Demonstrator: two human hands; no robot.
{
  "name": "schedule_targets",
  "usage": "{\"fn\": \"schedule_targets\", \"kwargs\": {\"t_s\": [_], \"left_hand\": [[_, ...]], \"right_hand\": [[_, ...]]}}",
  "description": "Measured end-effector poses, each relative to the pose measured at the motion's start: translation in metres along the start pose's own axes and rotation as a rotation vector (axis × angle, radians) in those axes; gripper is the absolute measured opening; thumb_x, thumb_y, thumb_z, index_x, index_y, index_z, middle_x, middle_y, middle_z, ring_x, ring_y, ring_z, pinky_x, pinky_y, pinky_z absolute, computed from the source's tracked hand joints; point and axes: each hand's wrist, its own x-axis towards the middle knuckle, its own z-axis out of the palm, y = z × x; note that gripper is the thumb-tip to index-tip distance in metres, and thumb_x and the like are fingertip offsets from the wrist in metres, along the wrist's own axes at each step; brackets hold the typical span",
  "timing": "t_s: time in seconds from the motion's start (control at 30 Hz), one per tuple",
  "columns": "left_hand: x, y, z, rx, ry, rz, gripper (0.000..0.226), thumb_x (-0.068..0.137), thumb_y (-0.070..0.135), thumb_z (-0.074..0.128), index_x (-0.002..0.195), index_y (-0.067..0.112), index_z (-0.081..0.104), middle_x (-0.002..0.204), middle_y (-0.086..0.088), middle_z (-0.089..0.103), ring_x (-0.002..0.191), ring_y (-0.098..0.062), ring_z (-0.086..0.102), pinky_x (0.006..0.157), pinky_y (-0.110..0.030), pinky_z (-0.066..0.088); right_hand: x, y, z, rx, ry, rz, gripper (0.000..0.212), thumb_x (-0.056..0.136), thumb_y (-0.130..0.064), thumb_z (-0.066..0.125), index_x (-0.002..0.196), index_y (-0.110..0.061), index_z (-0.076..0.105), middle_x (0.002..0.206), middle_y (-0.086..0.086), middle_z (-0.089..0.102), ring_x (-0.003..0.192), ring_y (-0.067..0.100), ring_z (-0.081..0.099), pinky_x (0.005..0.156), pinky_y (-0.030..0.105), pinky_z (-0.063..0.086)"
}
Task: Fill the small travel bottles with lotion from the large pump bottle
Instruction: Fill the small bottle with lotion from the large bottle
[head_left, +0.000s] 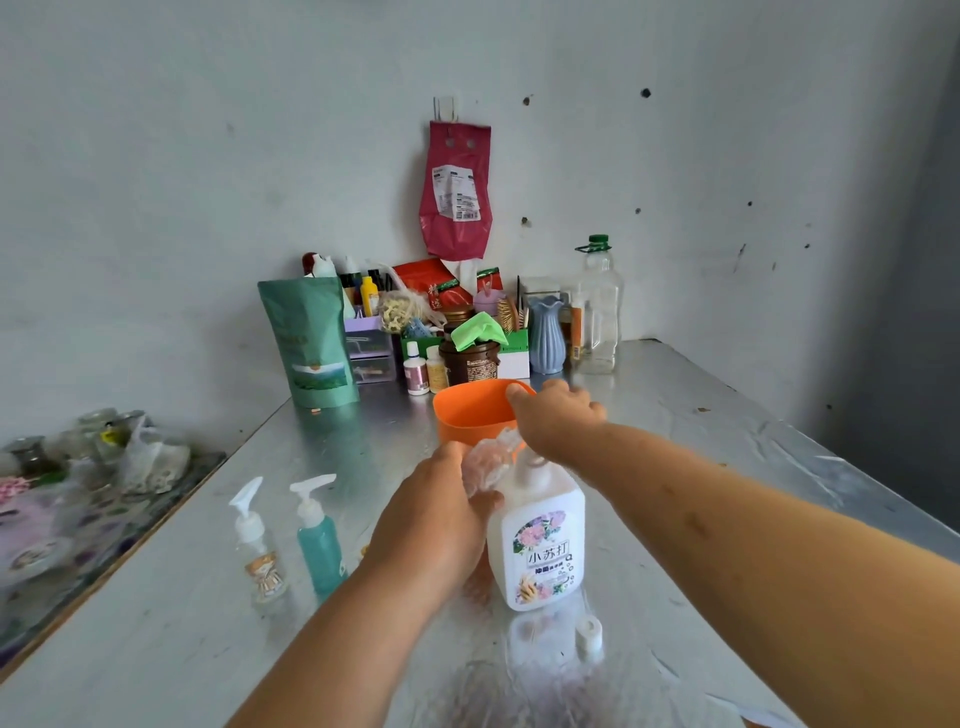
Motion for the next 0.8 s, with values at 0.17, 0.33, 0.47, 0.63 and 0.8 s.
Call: {"fn": "schedule_targets", "kwargs": {"t_s": [0.17,0.33,0.47,0.63,0.8], "left_hand": [[0.003,-0.001,0.0,0.002,-0.008,0.0,0.032,0.092,0.034,0.062,0.121,0.027,0.049,0.124,0.005,0.061,0.111,-0.018,0.057,0.09,-0.033,0.047],[0.005,-0.004,0.001,-0.005,0.002,0.011,0.03,0.091,0.034,0.063,0.118,0.028,0.05,0.121,0.005,0.061,0.109,-0.018,0.058,0.09,-0.035,0.048],[0.008,-0.006,0.006,-0.001,0.009,0.007,0.031,0.091,0.033,0.063,0.119,0.028,0.051,0.119,0.005,0.062,0.107,-0.019,0.058,0.09,-0.037,0.048],[0.004,-0.004,0.004,0.015,-0.006,0.007,0.031,0.093,0.033,0.061,0.122,0.028,0.049,0.123,0.006,0.061,0.109,-0.017,0.058,0.087,-0.031,0.046],[0.003,-0.002,-0.002,0.0,0.001,0.013,0.029,0.092,0.033,0.062,0.118,0.028,0.05,0.119,0.006,0.062,0.105,-0.016,0.058,0.084,-0.029,0.045]], "right_hand": [[-0.015,-0.001,-0.011,-0.012,-0.084,-0.014,0.044,0.105,-0.02,0.023,0.148,-0.016,0.025,0.153,0.015,0.024,0.139,0.039,0.023,0.114,0.05,0.022],[-0.012,-0.002,-0.009,-0.047,-0.114,-0.026,0.044,0.104,-0.02,0.029,0.148,-0.016,0.025,0.152,0.012,0.026,0.138,0.037,0.026,0.114,0.05,0.024],[-0.003,0.002,0.002,-0.096,-0.099,-0.06,0.041,0.102,-0.016,0.034,0.143,-0.017,0.032,0.15,0.01,0.028,0.136,0.035,0.031,0.113,0.052,0.026],[-0.008,0.001,0.004,-0.077,-0.078,-0.087,0.039,0.103,-0.014,0.029,0.14,-0.017,0.036,0.15,0.011,0.03,0.135,0.036,0.031,0.113,0.052,0.025],[-0.02,-0.001,-0.012,-0.037,-0.083,-0.084,0.038,0.104,-0.019,0.025,0.142,-0.015,0.031,0.148,0.017,0.029,0.136,0.039,0.029,0.113,0.051,0.025]]}}
